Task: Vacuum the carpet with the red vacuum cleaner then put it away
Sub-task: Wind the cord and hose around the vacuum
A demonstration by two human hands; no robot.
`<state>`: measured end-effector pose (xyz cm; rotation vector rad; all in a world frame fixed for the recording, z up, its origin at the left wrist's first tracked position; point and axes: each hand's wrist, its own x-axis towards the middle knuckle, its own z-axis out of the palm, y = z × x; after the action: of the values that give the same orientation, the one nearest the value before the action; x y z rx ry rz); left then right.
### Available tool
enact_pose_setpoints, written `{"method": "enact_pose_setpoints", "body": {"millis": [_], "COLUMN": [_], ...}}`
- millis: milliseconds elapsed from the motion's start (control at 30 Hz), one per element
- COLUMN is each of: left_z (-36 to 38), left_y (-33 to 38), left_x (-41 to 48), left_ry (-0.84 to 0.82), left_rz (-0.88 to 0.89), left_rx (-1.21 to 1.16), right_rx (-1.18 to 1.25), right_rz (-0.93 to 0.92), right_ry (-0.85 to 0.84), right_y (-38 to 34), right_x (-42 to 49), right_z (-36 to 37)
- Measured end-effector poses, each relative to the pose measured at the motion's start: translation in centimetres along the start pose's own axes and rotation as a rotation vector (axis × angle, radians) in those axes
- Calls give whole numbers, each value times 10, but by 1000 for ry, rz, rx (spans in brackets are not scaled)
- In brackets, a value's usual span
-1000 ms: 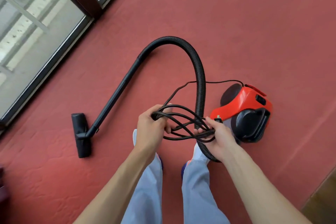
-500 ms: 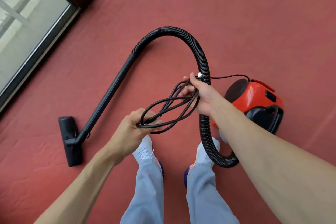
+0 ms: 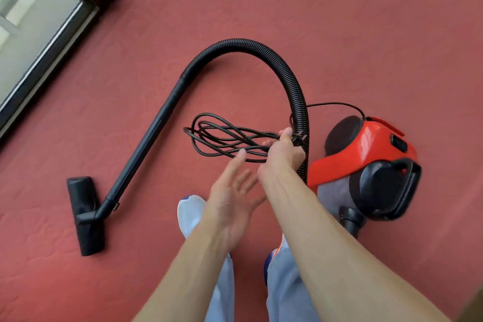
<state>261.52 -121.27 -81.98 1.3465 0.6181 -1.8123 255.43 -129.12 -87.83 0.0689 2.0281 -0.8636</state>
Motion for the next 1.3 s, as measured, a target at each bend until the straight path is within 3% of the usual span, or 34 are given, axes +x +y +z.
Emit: {"method": "enact_pose_setpoints", "body": {"millis": [67,200,333,433,567,667,833,1033,1200,1300], "left_z": [19,30,27,22,13,4,1,-6,-9,1], "left_y": [-5,2,1,4,5,6,4,-20,-49,-65], "left_x": [11,42,72,86,99,120,145,160,180,192], "left_ry": [-87,105,69,163,212,258,386,478,229,136], "left_rz": [-30,35,46,50,104,152,238,204,-52,2], "left_rx": [103,27,-78,-181,-274,-258,180,816,910,1018], "right_rx": [4,115,200,268,135,-77,-340,-527,-664,-823], "right_rz": [15,73,114,166,226,171,62,-250,-86,-141], "right_ry": [8,-55,-138,-296,-542,-669,-732,-451,-331,-404], "right_y": [7,12,22,33,38,20,-24,-34,2,16], "right_x": [-2,-5,3,6,15,29,63,111,152,164], "right_z": [-2,-16,-27,-34,-54,-78,-105,-93,-83,-81]}}
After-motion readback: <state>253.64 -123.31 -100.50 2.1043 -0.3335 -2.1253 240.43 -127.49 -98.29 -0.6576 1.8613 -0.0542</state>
